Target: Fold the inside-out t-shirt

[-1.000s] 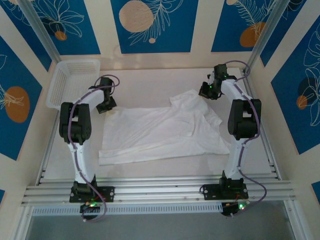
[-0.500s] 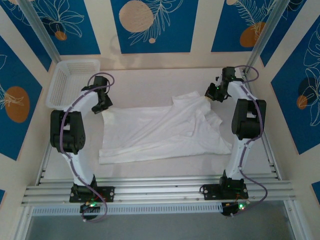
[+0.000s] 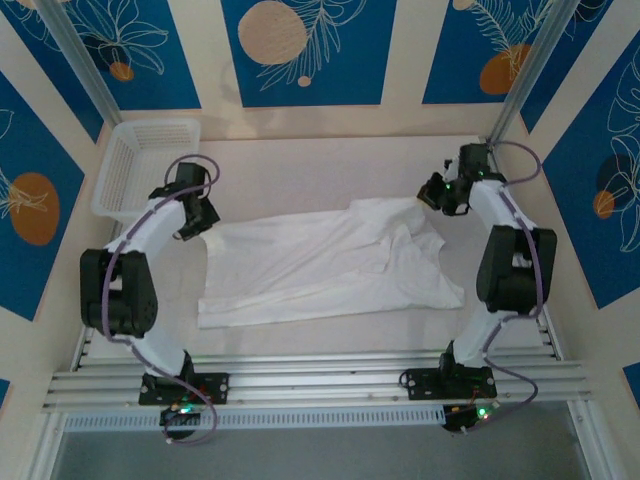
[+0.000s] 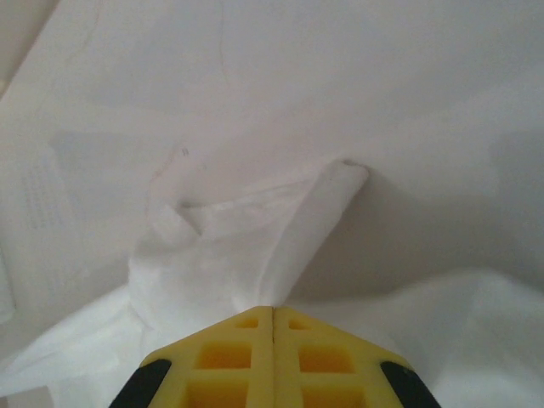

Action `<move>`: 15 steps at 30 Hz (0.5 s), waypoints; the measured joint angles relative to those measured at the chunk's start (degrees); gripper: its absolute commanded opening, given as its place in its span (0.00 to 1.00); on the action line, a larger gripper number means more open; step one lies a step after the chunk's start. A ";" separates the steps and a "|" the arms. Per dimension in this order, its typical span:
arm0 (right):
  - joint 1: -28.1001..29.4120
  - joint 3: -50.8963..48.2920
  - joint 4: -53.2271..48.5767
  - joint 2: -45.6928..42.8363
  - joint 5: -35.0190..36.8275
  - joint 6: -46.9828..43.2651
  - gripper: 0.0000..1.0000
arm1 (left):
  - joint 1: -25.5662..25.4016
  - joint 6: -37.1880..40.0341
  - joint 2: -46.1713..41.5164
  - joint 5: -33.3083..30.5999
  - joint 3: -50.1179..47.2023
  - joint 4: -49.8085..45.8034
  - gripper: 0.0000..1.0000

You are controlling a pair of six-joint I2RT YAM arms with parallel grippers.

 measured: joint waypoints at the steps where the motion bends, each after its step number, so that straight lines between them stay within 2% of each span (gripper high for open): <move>1: -0.74 -2.97 0.92 -1.51 -0.24 0.85 0.00 | 0.02 -0.15 -1.09 0.22 -1.66 0.09 0.00; 6: -4.92 -13.86 2.03 -2.71 -0.94 3.50 0.00 | 0.02 -0.35 -4.76 2.05 -9.81 0.11 0.00; 10: -5.14 -13.94 0.68 -4.44 -0.94 3.61 0.00 | 0.02 -0.17 -7.74 2.84 -11.87 -1.07 0.00; 15: -5.20 -11.87 -0.20 -12.41 -1.07 3.61 0.00 | 0.02 0.20 -14.71 2.82 -11.93 -1.86 0.00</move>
